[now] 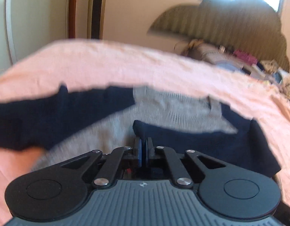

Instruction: Fold small clothes

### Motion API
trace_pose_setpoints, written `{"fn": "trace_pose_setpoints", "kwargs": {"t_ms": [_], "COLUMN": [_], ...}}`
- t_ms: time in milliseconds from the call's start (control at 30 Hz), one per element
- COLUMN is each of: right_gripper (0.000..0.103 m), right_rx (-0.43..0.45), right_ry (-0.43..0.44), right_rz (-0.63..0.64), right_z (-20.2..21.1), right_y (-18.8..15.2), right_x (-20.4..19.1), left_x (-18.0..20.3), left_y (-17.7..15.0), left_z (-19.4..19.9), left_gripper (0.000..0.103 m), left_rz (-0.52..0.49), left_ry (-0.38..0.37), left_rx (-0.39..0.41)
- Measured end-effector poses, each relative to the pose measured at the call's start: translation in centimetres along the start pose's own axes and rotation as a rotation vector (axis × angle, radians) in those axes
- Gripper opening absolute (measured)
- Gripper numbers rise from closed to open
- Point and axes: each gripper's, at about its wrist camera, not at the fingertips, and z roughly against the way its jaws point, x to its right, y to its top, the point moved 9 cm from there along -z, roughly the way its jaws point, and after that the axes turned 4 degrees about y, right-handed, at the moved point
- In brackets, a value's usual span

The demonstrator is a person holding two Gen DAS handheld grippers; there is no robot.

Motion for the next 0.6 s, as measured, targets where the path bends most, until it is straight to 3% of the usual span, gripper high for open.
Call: {"fn": "trace_pose_setpoints", "kwargs": {"t_ms": [100, 200, 300, 400, 500, 533, 600], "right_gripper": [0.101, 0.102, 0.102, 0.101, 0.101, 0.101, 0.103], "right_rx": [-0.004, -0.007, -0.007, -0.008, 0.008, 0.035, 0.072], "right_ry": [-0.001, -0.002, -0.002, -0.005, -0.044, -0.039, -0.036], "right_rz": [0.006, 0.010, 0.010, 0.009, 0.017, 0.040, 0.109], "right_z": [-0.1, -0.1, -0.1, -0.1, 0.4, 0.5, -0.1], "right_y": [0.0, -0.1, 0.0, 0.0, 1.3, 2.3, 4.6], "right_x": [-0.1, -0.2, -0.2, -0.2, -0.7, -1.4, -2.8], "left_x": [-1.9, -3.5, -4.3, -4.9, -6.1, -6.3, -5.8], "left_y": [1.8, 0.0, -2.4, -2.7, -1.3, -0.5, 0.7], "left_z": [0.9, -0.9, -1.9, -0.9, 1.6, 2.5, 3.6], "left_gripper": [0.003, 0.004, 0.004, 0.007, 0.010, 0.013, 0.044], "left_rz": [0.004, -0.031, -0.076, -0.078, 0.003, 0.042, 0.089], "left_ry": [0.043, 0.095, 0.095, 0.113, 0.117, 0.082, 0.002], "left_rx": [0.060, -0.015, -0.063, -0.024, 0.042, 0.087, 0.159]}}
